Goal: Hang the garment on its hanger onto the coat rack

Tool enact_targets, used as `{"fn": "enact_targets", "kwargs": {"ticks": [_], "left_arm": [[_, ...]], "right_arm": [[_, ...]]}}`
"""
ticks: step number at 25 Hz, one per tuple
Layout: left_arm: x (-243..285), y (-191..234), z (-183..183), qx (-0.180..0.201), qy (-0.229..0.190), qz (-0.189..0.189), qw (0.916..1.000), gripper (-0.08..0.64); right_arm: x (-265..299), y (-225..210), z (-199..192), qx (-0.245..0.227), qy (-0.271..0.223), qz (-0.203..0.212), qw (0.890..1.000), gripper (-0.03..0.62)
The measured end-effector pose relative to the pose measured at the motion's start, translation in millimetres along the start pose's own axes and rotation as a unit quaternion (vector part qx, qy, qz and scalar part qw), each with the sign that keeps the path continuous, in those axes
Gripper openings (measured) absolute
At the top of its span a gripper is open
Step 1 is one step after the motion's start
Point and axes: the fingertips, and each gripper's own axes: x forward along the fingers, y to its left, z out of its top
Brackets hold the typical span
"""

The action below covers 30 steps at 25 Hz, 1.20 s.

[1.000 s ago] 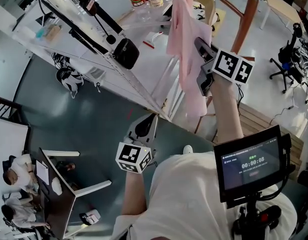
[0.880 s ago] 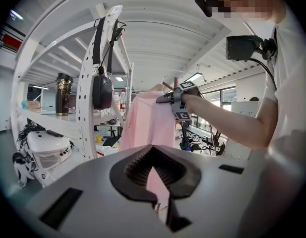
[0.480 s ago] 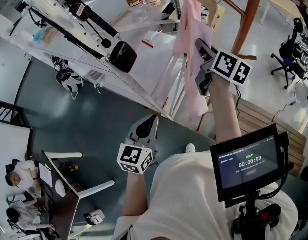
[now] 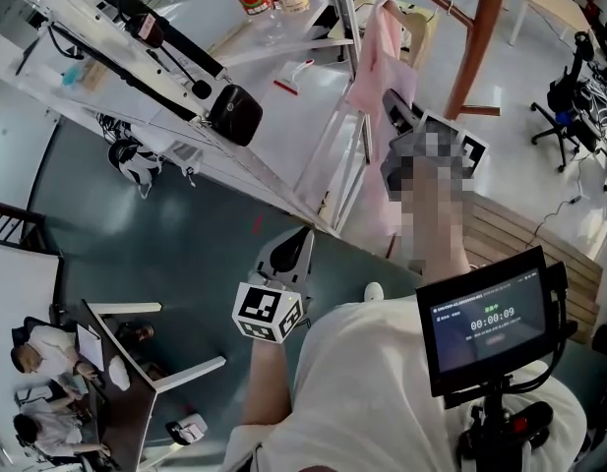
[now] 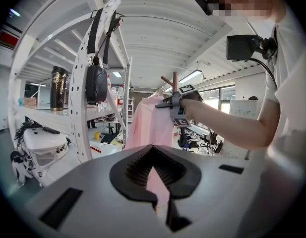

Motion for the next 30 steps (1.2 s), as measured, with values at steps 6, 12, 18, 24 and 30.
{"fn": "enact_targets", "kwargs": {"ticks": [6,12,18,24,30], "left_arm": [[3,-6,-5,-0.003,0.004,-0.004,1.0,0.008],[6,-10,-9,-0.004,0.009,-0.012,0.9999,0.008],[11,-20,-9,0.0,0.011,-0.026,0.9996,0.008],[17,-30,-13,0.003,0.016,-0.043,0.999,0.008],[26,-43,-13,0.009,0.016,-0.067,0.9976,0.008]], "right_arm": [[-7,-16,-1,-0.012,-0.004,-0.022,1.0,0.031],[-18,-40,1,-0.015,-0.014,-0.049,0.999,0.031],[-33,-57,4,-0.054,-0.014,-0.071,0.996,0.031],[-50,-80,9,-0.116,-0.011,-0.088,0.989,0.031],[-62,-90,12,-0.135,-0.007,-0.072,0.988,0.034]]}}
